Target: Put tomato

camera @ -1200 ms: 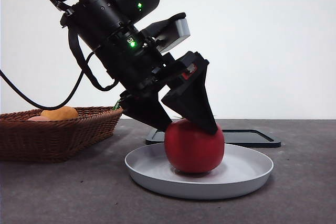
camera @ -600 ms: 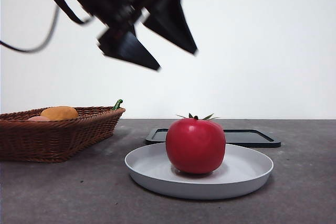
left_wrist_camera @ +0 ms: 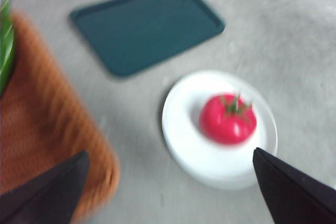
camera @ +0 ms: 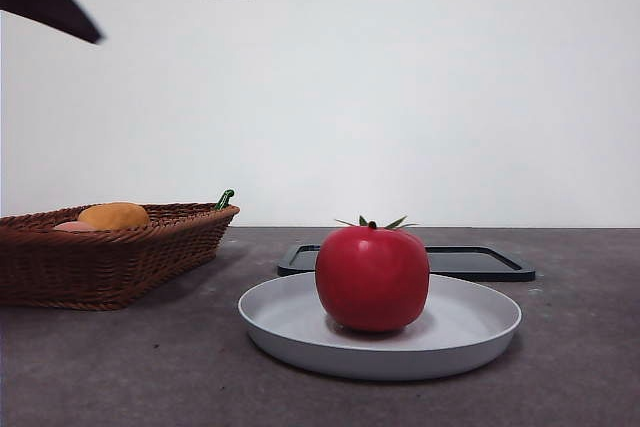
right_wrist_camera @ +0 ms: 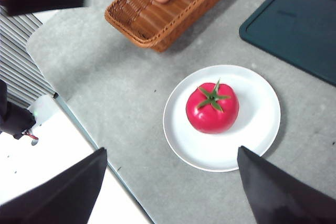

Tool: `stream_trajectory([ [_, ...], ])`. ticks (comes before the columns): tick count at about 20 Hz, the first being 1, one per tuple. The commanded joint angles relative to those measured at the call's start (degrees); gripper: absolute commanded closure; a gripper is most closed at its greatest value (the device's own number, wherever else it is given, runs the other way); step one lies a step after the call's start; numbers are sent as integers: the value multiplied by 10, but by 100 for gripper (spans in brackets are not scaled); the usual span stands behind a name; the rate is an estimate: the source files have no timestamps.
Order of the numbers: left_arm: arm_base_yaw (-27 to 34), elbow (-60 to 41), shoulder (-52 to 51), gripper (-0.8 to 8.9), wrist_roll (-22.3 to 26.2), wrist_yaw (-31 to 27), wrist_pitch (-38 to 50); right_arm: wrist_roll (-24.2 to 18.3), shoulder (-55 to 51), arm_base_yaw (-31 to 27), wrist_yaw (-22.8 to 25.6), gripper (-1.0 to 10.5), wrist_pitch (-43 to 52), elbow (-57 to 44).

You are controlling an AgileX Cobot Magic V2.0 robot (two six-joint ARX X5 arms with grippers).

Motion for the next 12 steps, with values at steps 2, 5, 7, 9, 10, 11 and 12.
stream_trajectory([
  [2, 11, 13, -43, 313, 15, 14, -82, 1, 27, 3, 2, 551, 9, 9],
  [5, 10, 13, -73, 315, 14, 90, -131, 1, 56, 3, 1, 551, 19, 9],
  [7, 10, 13, -84, 315, 14, 134, -164, 1, 75, 4, 0, 551, 25, 9],
  [9, 9, 13, -93, 315, 16, 148, -200, 2, 92, 7, -3, 551, 27, 9],
  [10, 7, 13, -97, 315, 17, 148, -211, 2, 99, 10, -2, 551, 28, 9],
  [11, 6, 13, -101, 316, 21, 148, -219, 2, 108, 14, -2, 551, 31, 9],
  [12, 5, 13, -104, 316, 24, 148, -221, 2, 116, 20, -2, 550, 35, 9],
])
